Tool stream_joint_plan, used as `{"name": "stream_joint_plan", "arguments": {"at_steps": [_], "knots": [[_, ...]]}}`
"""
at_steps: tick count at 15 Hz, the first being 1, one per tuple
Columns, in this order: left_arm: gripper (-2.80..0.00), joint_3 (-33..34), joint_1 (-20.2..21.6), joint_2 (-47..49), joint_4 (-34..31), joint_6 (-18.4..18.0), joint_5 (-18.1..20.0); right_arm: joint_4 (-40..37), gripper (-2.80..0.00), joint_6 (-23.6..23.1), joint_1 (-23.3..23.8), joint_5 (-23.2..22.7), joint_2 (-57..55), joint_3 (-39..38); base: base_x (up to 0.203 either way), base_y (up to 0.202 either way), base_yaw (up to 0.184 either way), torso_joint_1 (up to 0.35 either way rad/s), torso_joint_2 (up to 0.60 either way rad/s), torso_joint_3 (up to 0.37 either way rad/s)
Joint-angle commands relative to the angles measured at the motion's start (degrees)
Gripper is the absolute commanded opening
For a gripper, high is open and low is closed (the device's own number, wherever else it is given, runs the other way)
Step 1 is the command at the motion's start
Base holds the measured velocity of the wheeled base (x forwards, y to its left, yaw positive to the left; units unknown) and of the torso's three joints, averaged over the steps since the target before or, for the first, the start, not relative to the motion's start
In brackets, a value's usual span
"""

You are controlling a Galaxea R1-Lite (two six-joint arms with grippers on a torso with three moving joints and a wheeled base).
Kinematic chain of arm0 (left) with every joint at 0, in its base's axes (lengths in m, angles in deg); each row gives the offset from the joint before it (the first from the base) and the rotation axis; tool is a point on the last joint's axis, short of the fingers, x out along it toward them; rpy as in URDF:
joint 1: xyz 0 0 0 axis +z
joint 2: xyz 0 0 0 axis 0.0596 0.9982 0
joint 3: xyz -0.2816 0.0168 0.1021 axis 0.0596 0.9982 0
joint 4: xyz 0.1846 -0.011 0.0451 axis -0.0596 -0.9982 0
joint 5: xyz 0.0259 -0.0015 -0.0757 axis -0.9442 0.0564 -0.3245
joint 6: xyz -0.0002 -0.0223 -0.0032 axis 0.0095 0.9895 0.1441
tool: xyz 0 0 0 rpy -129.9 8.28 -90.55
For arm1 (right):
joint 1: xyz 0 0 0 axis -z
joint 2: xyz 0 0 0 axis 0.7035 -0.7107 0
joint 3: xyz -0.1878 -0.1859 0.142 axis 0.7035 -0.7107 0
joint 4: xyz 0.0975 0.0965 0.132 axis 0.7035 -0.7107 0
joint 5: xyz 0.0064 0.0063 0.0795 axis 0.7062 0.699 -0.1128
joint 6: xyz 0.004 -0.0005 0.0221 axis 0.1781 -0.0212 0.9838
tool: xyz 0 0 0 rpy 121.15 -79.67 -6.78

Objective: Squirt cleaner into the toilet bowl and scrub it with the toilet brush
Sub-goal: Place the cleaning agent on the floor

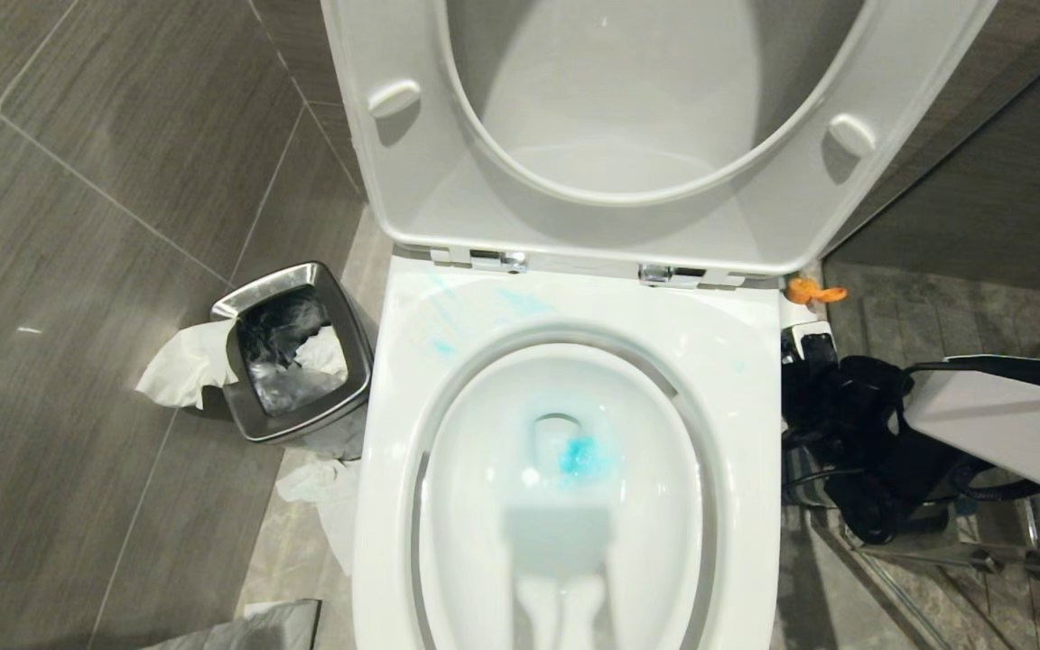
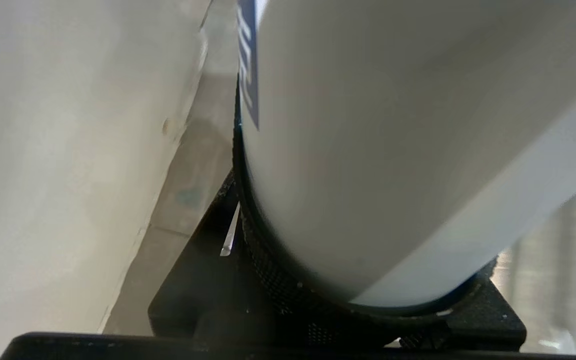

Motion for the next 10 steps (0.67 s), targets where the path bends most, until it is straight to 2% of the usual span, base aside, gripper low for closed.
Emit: {"name": "stream_joint_plan", "arguments": {"at_steps": [1, 8, 10], "knots": [[-2.80, 0.00, 0.00, -0.01, -0.05, 0.06, -0.06, 0.54, -2.80, -0.07, -0.65, 0.31, -2.74, 2.78, 0.000, 0.000, 0.000, 0.000, 0.00, -0.200], [-2.80, 0.00, 0.00, -0.01, 0.04, 0.73, -0.15, 0.54, -2.80, -0.30, -0.73, 0.62, -5.41, 9.80, 0.000, 0.000, 0.000, 0.002, 0.00, -0.197], [-2.80, 0.00, 0.00, -0.01, 0.04, 0.73, -0.15, 0.54, -2.80, -0.54, -0.81, 0.49, -5.36, 11.79, 0.000, 0.000, 0.000, 0.005, 0.00, -0.088]]}}
